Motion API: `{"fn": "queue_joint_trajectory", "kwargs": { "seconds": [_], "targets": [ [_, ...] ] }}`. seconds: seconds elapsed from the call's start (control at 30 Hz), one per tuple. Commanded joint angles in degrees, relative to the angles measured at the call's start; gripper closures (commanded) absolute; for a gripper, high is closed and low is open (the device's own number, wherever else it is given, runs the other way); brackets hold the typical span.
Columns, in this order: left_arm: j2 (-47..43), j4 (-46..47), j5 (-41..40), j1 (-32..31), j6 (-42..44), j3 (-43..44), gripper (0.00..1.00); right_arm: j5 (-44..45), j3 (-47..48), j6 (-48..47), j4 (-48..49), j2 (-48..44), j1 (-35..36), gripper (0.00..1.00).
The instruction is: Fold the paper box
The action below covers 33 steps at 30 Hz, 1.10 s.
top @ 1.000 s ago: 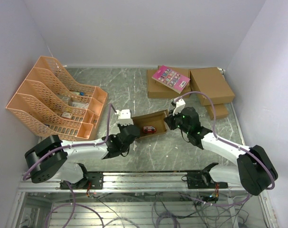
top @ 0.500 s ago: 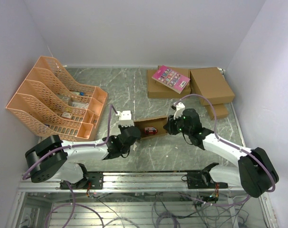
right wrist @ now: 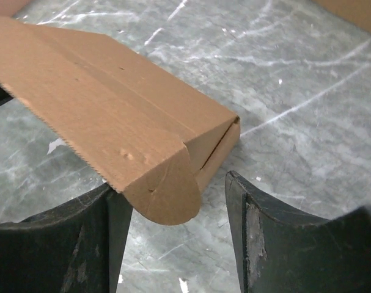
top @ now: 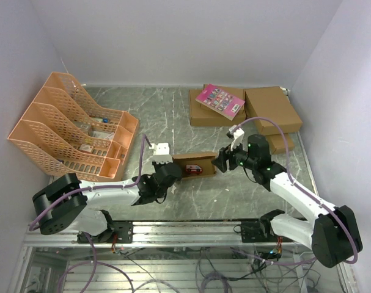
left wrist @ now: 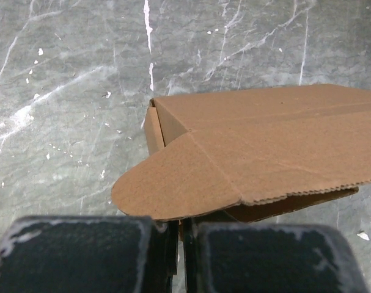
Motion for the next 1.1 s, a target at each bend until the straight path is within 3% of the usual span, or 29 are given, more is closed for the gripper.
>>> {"fn": "queue_joint_trajectory", "kwargs": {
  "seconds": [0.0,0.2,0.33,0.37,0.43,0.53,0.67,0.77,0.87,1.07],
  "targets": [
    [0.6,-1.81,-0.61,-0.63,-1.6,0.99,0.93,-13.48,4.75,-11.63,-8.62,-2.41,-2.75,0.39],
    [0.42,-2.09,-0.51,-0.59,-1.41,1.08,0.93,-29.52,11.68,-29.38,-25.26,-2.86,-8.96,0.4],
    [0.24,-2.65,-0.34,-0.59,-0.88,1.7,0.93,-32.04,21.17,-50.14,-44.68,0.17,-9.09,0.35],
    [0.24,-2.73,-0.27,-0.58,-0.91,1.8,0.93,-32.14,23.59,-56.34,-50.17,1.35,-9.08,0.28],
    [0.45,-2.51,-0.1,-0.6,-0.69,1.92,0.93,-31.3,27.01,-64.08,-58.2,3.1,-9.03,0.02],
    [0.98,-2.53,0.16,-0.59,-0.34,2.29,0.93,-30.27,29.3,-70.41,-58.55,3.72,-8.42,0.0],
    [1.29,-2.4,0.73,-0.58,-0.37,2.59,0.93,-23.56,27.98,-65.82,-47.2,2.68,-0.42,0.01],
    [1.63,-2.32,1.11,-0.58,-0.43,2.75,0.93,-15.94,24.18,-59.69,-37.03,2.8,7.21,0.08],
    [1.82,-2.44,1.41,-0.6,-0.42,2.89,0.93,-9.48,23.25,-58.17,-32.03,4.86,11.06,0.27],
    [2.15,-2.21,1.54,-0.6,-0.33,2.94,0.93,-6.21,24.21,-60.35,-31.27,8.23,13.41,0.63]
  ]
}}
